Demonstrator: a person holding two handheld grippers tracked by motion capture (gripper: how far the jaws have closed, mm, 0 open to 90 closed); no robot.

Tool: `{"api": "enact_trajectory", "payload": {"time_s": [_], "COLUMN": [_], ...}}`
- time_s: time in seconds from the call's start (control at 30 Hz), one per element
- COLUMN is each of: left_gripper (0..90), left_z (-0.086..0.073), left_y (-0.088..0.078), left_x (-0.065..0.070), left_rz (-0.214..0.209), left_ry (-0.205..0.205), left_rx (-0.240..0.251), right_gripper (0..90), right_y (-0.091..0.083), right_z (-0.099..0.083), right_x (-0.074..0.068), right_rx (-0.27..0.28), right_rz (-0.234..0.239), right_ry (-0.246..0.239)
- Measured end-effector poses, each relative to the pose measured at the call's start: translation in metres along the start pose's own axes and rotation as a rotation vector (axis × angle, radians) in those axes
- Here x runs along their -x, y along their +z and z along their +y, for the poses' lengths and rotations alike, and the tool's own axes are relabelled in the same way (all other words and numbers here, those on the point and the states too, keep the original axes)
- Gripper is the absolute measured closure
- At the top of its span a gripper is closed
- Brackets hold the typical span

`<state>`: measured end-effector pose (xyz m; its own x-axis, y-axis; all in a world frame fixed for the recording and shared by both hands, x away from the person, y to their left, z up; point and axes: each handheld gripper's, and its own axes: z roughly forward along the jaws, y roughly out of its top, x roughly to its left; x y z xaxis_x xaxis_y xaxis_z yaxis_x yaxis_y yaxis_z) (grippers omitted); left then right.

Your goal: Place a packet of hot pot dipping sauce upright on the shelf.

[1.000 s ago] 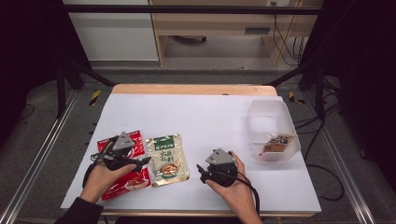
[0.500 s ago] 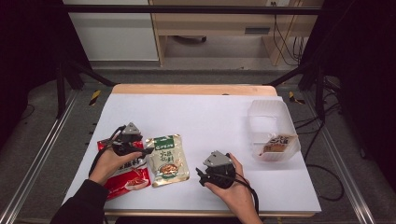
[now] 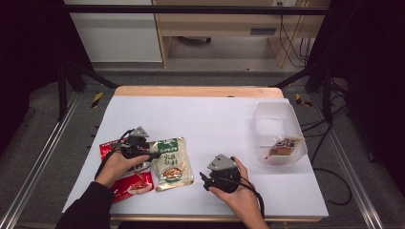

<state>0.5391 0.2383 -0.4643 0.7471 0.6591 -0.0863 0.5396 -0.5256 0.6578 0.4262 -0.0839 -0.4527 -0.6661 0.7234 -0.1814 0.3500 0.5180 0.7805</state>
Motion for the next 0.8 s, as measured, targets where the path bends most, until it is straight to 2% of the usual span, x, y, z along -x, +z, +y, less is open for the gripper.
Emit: {"api": "enact_trajectory", "payload": {"time_s": [0.1, 0.17, 0.4, 0.47, 0.67, 0.8], "left_gripper": [47.2, 53.5, 76.1, 88.7, 90.0, 90.0], "left_z": [0.0, 0.001, 0.003, 0.004, 0.009, 0.016], "left_y": [0.001, 0.0, -0.005, -0.009, -0.015, -0.021], "left_x": [0.002, 0.004, 0.01, 0.013, 0.022, 0.029], "left_rz": [-0.004, 0.009, 0.022, -0.017, 0.017, 0.025], "left_ry": [0.002, 0.016, 0.032, 0.027, 0.073, 0.102], "left_rx": [-0.011, -0.011, 0.019, 0.053, 0.047, 0.055], "right_gripper": [23.5, 23.5, 23.4, 23.1, 21.0, 19.2], "right_y": [0.0, 0.0, 0.0, -0.001, -0.004, -0.008], "right_z": [0.0, 0.0, 0.001, 0.001, 0.005, 0.011], "right_x": [0.0, 0.001, 0.001, 0.001, 0.003, 0.006], "right_rx": [0.0, 0.001, 0.001, 0.002, 0.002, -0.007], "right_rz": [-0.003, -0.004, -0.006, -0.008, -0.022, -0.021], "right_ry": [0.001, 0.002, -0.003, 0.0, -0.012, -0.046]}}
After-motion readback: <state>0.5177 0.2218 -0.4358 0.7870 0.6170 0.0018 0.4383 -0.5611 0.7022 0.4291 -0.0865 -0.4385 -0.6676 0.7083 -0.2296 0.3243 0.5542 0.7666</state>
